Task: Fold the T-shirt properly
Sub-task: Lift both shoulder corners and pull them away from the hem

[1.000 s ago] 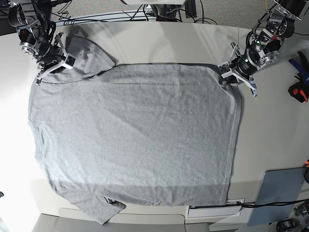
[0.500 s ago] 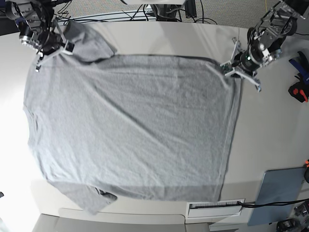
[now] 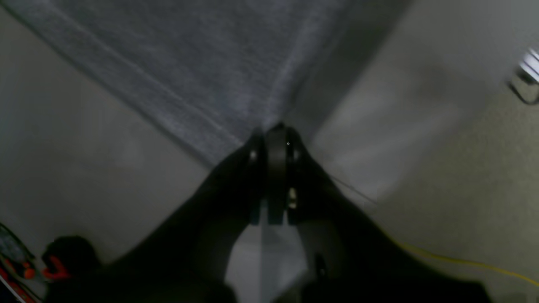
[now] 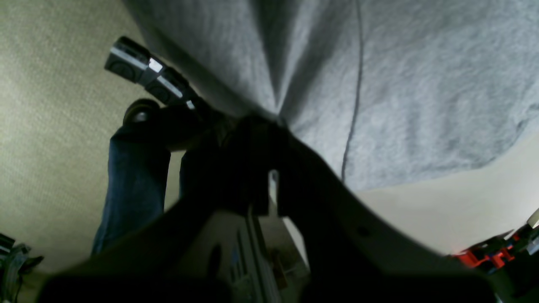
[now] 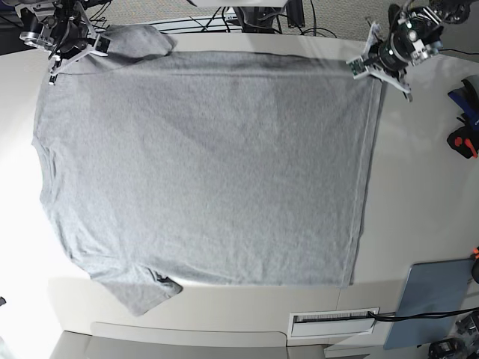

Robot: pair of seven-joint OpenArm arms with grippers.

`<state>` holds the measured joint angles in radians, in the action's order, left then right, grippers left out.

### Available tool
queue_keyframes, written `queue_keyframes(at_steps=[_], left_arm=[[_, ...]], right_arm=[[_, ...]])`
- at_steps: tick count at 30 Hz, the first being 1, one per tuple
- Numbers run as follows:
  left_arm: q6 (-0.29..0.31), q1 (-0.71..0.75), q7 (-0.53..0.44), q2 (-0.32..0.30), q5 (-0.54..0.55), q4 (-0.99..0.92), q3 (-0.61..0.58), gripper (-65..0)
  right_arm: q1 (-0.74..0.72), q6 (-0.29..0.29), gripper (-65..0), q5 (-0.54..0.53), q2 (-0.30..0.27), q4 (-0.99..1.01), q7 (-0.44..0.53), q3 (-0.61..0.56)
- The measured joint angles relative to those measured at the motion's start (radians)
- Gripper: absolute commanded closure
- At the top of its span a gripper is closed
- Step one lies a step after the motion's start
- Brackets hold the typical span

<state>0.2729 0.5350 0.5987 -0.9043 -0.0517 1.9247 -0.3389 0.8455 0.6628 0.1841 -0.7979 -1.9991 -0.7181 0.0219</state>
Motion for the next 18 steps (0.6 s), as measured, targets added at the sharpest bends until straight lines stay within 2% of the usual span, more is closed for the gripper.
queue_keyframes(at_steps=[18], left_arm=[[-0.023,0.052,0.022,-0.003,-0.004,0.020,0.001,0.0]], right_arm=[[0.066,-0.004,0.0,-0.002,0.000,-0.004,-0.023,0.002]])
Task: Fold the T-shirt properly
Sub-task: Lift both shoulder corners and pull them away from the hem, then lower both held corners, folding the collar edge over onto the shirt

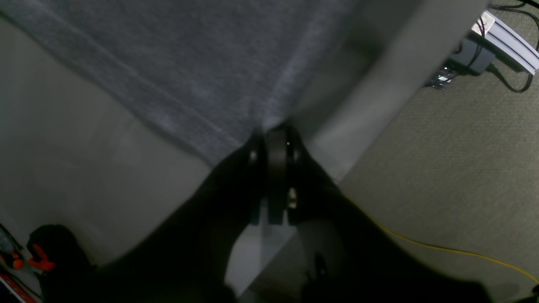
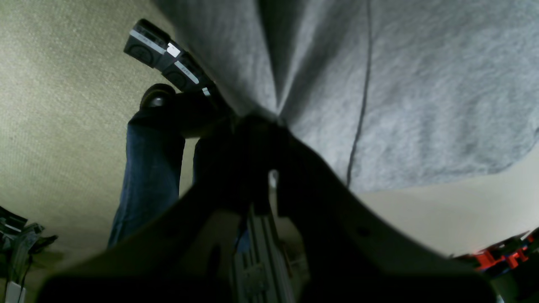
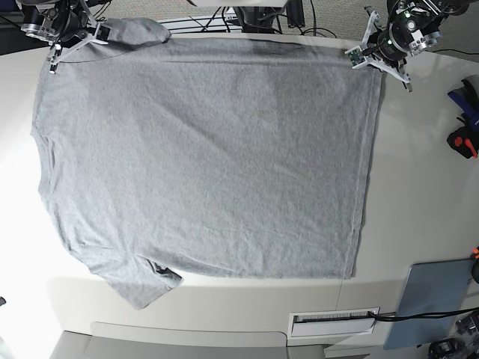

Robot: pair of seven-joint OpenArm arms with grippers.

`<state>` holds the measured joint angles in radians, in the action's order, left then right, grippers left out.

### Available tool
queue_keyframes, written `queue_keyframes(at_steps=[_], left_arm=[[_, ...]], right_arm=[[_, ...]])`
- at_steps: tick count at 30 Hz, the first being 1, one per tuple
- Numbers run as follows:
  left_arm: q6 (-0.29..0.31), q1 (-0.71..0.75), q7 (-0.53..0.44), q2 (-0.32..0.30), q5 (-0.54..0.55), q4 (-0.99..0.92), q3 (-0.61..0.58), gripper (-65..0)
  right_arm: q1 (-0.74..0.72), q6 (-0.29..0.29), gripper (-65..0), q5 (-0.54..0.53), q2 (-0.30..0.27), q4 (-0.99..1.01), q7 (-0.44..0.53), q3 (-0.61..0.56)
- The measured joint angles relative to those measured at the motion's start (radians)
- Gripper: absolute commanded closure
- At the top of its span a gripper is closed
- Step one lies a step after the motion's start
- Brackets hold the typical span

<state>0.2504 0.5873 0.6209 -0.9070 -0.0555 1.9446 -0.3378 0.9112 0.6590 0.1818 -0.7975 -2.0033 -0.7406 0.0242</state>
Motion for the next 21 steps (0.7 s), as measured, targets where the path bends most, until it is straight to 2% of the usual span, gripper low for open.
queue_keyframes(at_steps=[4,6,9,11,14,21], left_arm=[[0.001,0.000,0.000,0.000,-0.031,0.000,0.000,0.0],[-0.016,0.006,0.000,0.001,-0.078,0.006,-0.001,0.0],[-0.031,0.017,0.018,0.008,-0.103,0.023,0.024,0.0],[-0.022,0.022,0.030,0.006,-0.078,0.037,0.066,0.0],[-0.021,0.018,-0.008,0.007,-0.021,0.055,0.137,0.0],[-0.018,-0.050,-0.016,0.059,0.064,0.053,0.235,0.0]], right_arm=[[0.000,-0.002,0.0,0.004,0.000,-0.026,-0.021,0.000],[0.001,-0.033,0.0,0.011,0.000,-0.051,-0.032,0.010],[0.000,-0.050,0.0,0.008,0.000,-0.088,-0.031,0.079],[-0.003,-0.055,0.0,0.005,0.000,-0.100,-0.017,0.135],[-0.035,-0.052,0.0,-0.044,0.000,-0.100,-0.007,0.191],[-0.134,-0.059,0.0,-0.105,0.006,-0.099,0.015,0.199]])
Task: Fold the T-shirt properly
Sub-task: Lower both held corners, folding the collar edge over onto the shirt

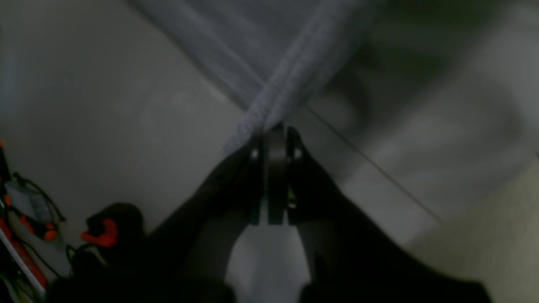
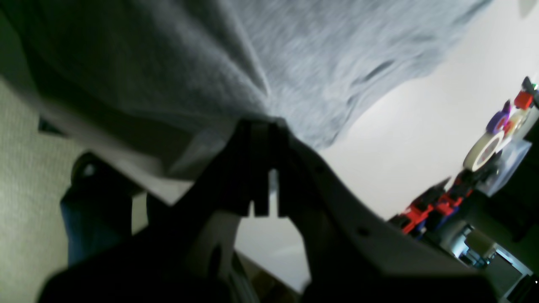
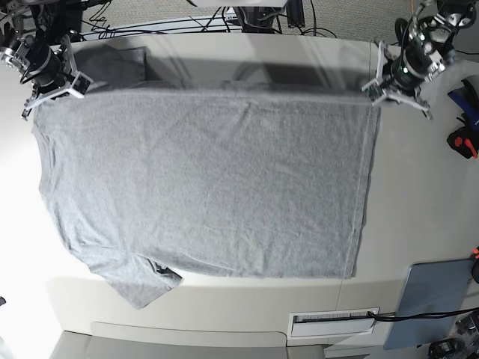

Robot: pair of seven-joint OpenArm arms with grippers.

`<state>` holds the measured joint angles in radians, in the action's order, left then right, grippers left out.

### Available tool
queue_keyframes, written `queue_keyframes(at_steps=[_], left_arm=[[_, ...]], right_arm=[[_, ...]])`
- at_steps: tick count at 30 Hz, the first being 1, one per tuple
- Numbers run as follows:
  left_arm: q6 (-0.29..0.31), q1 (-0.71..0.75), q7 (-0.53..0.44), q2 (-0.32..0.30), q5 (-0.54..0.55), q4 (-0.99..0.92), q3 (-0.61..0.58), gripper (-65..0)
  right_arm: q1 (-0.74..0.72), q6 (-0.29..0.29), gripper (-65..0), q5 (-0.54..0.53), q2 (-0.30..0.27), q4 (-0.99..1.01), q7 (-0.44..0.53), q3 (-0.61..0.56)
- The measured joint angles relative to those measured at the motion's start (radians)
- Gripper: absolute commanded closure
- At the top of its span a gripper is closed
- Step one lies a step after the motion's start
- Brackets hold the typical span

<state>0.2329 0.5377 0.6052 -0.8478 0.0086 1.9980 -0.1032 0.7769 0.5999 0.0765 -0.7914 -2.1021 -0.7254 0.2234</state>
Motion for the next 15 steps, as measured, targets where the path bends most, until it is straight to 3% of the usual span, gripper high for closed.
queue_keyframes(at_steps=[5,9,15], left_arm=[[0.002,-0.043,-0.040,0.071,0.002,-0.020,0.001,0.0],[0.001,-0.073,-0.040,0.139,0.002,-0.074,0.000,0.0],[0.003,-0.125,-0.101,0.181,0.000,-0.130,0.001,0.0]], right_arm=[[-0.066,-0.015,0.0,0.001,0.030,0.000,0.000,0.000],[-0.108,-0.016,0.0,-0.002,0.074,0.053,0.065,0.000],[-0.217,-0.025,0.0,0.002,0.080,0.170,0.079,-0.023]])
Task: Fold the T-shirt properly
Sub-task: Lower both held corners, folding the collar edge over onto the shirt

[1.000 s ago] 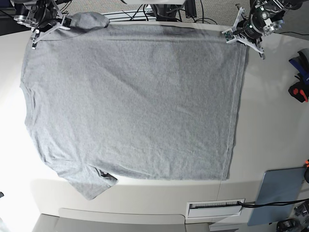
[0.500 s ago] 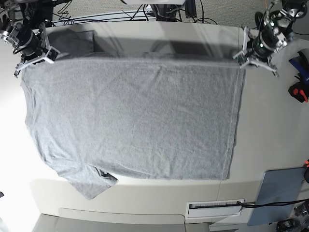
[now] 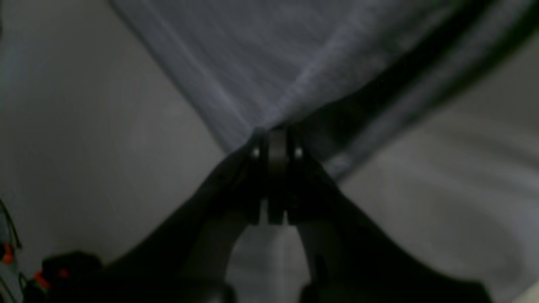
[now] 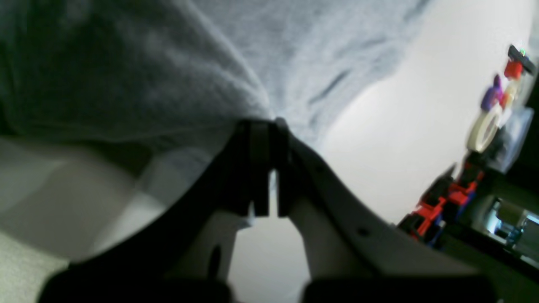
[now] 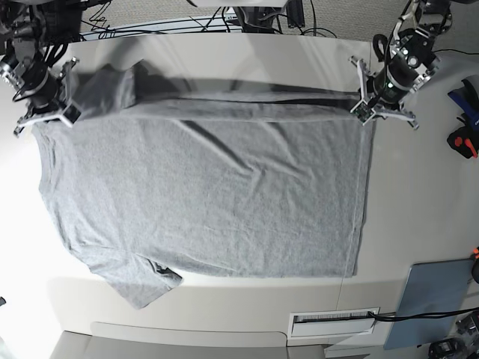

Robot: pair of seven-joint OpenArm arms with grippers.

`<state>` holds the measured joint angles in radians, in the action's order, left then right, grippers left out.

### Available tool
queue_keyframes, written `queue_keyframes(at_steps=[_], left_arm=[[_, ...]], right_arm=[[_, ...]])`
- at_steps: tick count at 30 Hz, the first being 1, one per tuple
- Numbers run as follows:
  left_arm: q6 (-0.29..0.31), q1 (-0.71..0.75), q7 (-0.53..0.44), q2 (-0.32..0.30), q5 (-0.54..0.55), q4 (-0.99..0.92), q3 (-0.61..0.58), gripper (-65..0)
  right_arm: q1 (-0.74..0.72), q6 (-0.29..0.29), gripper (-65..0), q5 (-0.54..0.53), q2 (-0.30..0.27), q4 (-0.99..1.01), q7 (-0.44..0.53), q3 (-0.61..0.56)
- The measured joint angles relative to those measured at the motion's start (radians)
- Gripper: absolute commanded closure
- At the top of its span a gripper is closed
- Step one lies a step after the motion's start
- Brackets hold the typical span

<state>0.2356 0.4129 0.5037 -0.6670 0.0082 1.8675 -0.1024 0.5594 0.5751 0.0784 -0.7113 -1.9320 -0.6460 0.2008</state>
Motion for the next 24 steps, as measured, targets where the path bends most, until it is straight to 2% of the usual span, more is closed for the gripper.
queue_keyframes(at_steps=[6,14,20,24], left_arm=[[0.008,-0.049,-0.004,0.026,0.002,-0.055,0.000,0.0],[0.008,-0.059,-0.005,0.024,0.000,-0.071,0.000,0.0],[0.008,-0.060,-0.004,0.024,0.000,-0.072,0.000,0.0],[0.065,-0.061,-0.008,0.024,-0.003,-0.073,0.000,0.0]], right_arm=[[-0.077,0.002,0.0,0.007,0.000,0.064,0.014,-0.090],[-0.186,0.002,0.0,0.080,0.000,0.123,0.016,-0.248],[-0.189,-0.014,0.0,0.105,0.000,0.129,0.014,-0.256],[-0.189,-0.014,0.0,0.108,0.000,0.129,0.016,-0.256]])
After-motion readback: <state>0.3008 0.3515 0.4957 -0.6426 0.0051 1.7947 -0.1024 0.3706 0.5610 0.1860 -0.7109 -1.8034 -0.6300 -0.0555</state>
